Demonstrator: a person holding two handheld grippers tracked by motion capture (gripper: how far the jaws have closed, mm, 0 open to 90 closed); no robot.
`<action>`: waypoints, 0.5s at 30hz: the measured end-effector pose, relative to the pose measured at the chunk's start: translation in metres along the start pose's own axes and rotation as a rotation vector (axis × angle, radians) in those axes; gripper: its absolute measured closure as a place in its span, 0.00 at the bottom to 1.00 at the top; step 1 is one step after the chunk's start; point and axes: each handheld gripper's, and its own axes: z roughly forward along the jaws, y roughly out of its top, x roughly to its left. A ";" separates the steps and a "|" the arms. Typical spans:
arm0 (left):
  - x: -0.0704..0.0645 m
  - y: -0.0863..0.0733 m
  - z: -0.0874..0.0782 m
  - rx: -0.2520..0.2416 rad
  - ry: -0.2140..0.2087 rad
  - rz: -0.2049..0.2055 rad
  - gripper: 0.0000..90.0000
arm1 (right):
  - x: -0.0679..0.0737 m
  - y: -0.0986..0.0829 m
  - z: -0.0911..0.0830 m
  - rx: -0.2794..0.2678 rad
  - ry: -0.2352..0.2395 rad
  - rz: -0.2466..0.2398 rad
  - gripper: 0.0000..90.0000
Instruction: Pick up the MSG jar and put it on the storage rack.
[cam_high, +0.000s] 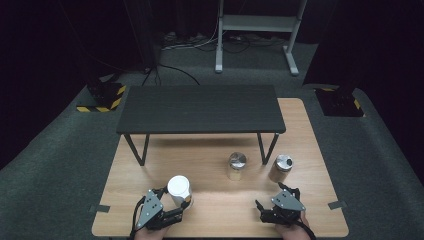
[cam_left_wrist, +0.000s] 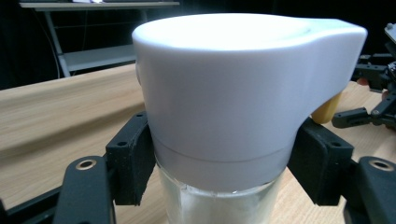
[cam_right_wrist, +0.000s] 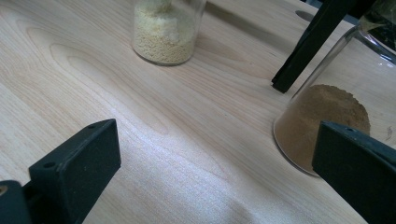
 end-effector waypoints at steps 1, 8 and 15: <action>0.000 0.000 0.000 0.000 0.000 0.000 0.34 | 0.000 0.000 0.000 0.000 0.000 0.000 0.00; 0.006 0.008 -0.006 -0.012 0.021 -0.007 0.34 | 0.000 0.000 0.000 0.000 0.001 0.001 0.00; 0.009 0.018 -0.011 -0.021 0.031 -0.008 0.34 | 0.000 0.000 0.000 -0.001 0.001 0.006 0.00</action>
